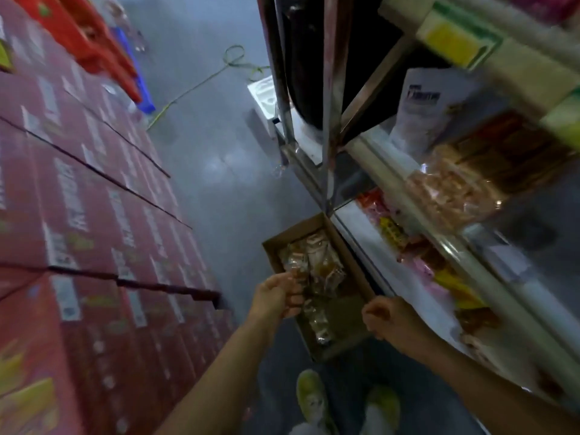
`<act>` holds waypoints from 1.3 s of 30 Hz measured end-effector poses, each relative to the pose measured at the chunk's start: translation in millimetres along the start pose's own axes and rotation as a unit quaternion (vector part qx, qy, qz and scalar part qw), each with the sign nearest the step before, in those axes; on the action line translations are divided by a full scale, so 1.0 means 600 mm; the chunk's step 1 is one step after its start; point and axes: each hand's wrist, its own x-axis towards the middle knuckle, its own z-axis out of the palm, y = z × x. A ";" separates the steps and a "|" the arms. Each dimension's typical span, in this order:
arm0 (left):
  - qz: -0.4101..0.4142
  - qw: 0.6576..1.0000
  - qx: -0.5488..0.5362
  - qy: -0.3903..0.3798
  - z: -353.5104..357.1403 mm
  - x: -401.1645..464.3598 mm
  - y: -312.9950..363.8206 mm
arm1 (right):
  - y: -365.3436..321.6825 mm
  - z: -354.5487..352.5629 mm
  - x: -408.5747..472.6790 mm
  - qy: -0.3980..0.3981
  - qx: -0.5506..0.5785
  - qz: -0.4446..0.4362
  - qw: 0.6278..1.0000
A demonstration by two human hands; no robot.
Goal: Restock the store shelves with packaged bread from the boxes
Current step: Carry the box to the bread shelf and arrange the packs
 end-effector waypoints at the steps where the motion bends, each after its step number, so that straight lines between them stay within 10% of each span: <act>1: -0.015 1.000 0.006 -0.001 0.002 0.031 -0.018 | 0.017 0.010 0.024 -0.007 -0.004 0.011 1.000; 14: -0.139 0.990 -0.027 0.015 0.056 0.488 -0.237 | 0.213 0.156 0.458 0.002 0.077 0.175 0.981; 18: -0.022 0.979 0.202 -0.014 0.069 0.629 -0.306 | 0.284 0.186 0.572 0.053 0.111 0.234 0.964; 23: 0.125 0.820 0.557 0.036 0.067 0.750 -0.318 | 0.353 0.228 0.675 0.080 0.117 0.293 0.945; 30: 0.130 0.616 0.776 0.050 0.060 0.804 -0.328 | 0.403 0.267 0.708 0.144 0.226 0.275 0.924; 39: 0.022 0.802 0.596 -0.025 0.075 0.801 -0.338 | 0.373 0.290 0.718 0.084 0.269 0.254 0.925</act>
